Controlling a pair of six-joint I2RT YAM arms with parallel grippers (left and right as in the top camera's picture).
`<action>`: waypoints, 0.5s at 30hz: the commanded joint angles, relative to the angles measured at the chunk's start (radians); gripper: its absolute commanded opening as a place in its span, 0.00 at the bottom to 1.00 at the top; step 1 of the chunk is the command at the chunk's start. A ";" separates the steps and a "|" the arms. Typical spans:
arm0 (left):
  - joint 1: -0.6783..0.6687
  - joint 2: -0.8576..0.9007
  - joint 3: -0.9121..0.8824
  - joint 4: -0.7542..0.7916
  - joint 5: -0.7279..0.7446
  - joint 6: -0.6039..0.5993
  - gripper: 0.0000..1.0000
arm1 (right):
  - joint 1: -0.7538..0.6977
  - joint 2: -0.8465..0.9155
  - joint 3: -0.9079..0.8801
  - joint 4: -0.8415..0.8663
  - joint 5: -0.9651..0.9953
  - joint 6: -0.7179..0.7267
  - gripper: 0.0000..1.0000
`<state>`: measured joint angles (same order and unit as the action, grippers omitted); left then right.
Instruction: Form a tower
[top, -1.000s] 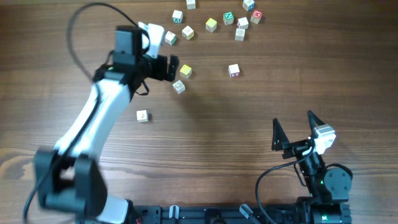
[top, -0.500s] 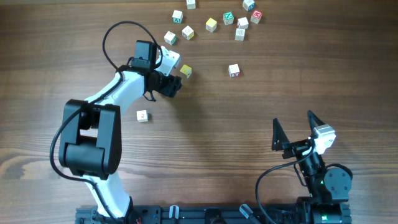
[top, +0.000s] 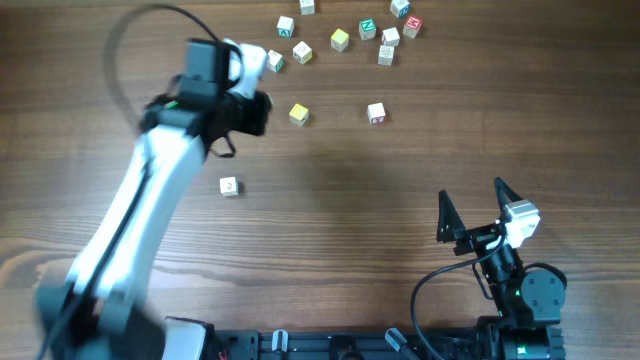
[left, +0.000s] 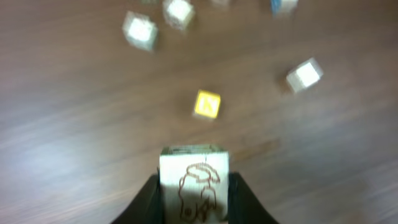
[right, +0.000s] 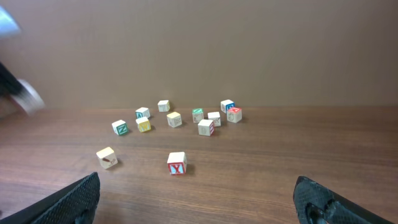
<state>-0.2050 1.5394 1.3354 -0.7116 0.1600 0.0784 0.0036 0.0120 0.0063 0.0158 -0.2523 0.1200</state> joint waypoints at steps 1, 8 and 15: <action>-0.002 -0.249 0.015 -0.220 -0.203 -0.145 0.18 | -0.005 -0.005 -0.001 0.004 0.012 0.014 1.00; -0.002 -0.310 -0.165 -0.356 -0.296 -0.407 0.15 | -0.005 -0.005 -0.001 0.004 0.012 0.014 1.00; -0.001 -0.229 -0.527 0.059 -0.296 -0.434 0.18 | -0.005 -0.005 -0.001 0.004 0.012 0.014 1.00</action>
<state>-0.2050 1.2812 0.8795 -0.7395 -0.1230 -0.3290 0.0036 0.0135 0.0063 0.0151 -0.2523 0.1204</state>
